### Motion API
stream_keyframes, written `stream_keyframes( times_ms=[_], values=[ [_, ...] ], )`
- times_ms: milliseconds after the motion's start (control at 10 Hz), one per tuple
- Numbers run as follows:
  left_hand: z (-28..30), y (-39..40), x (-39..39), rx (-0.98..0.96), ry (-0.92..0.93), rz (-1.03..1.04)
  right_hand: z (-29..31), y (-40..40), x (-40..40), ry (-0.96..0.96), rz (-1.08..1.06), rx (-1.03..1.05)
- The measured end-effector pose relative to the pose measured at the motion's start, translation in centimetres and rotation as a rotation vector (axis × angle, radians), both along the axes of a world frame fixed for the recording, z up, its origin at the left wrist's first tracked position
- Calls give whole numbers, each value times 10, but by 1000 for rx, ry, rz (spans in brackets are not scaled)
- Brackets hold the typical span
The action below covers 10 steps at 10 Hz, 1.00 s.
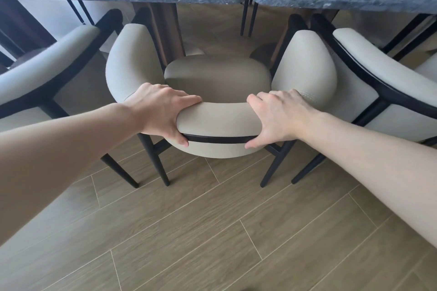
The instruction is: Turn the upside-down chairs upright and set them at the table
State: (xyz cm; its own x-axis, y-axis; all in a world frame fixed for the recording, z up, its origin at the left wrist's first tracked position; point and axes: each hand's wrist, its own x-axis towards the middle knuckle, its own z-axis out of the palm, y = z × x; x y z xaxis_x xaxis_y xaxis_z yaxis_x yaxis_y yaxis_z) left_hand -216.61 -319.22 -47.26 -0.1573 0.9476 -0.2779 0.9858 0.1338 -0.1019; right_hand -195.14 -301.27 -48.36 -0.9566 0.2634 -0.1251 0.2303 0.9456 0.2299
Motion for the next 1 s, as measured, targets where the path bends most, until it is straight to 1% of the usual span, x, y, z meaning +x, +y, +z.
stream_keyframes(
  times_ms=[100, 300, 400, 500, 600, 700, 800, 900, 1000],
  values=[
    [-2, -1, -2, 2, -8, 3, -2, -1, 0, -12, -13, 14],
    [-8, -8, 5, 73, -71, 69, -5, -5, 4, 0, -89, -56],
    [-6, -10, 13, 74, -136, 167, -5, -13, 7, 23, -195, -189],
    [-9, -11, 20, 36, -108, 243, -7, -17, 8, 32, -265, -230],
    [-11, -15, 46, 10, -13, 398, -7, -36, 12, 70, -419, -233],
    [-7, -24, 72, 1, 20, 443, -2, -60, 20, 51, -503, -239],
    [16, -37, 93, -91, -183, 501, 26, -74, 35, -44, -550, -478],
    [40, -40, 100, -159, -361, 515, 55, -64, 43, -71, -548, -647],
    [94, -33, 129, 21, -636, 560, 114, -57, 61, 115, -617, -802]
  ],
)
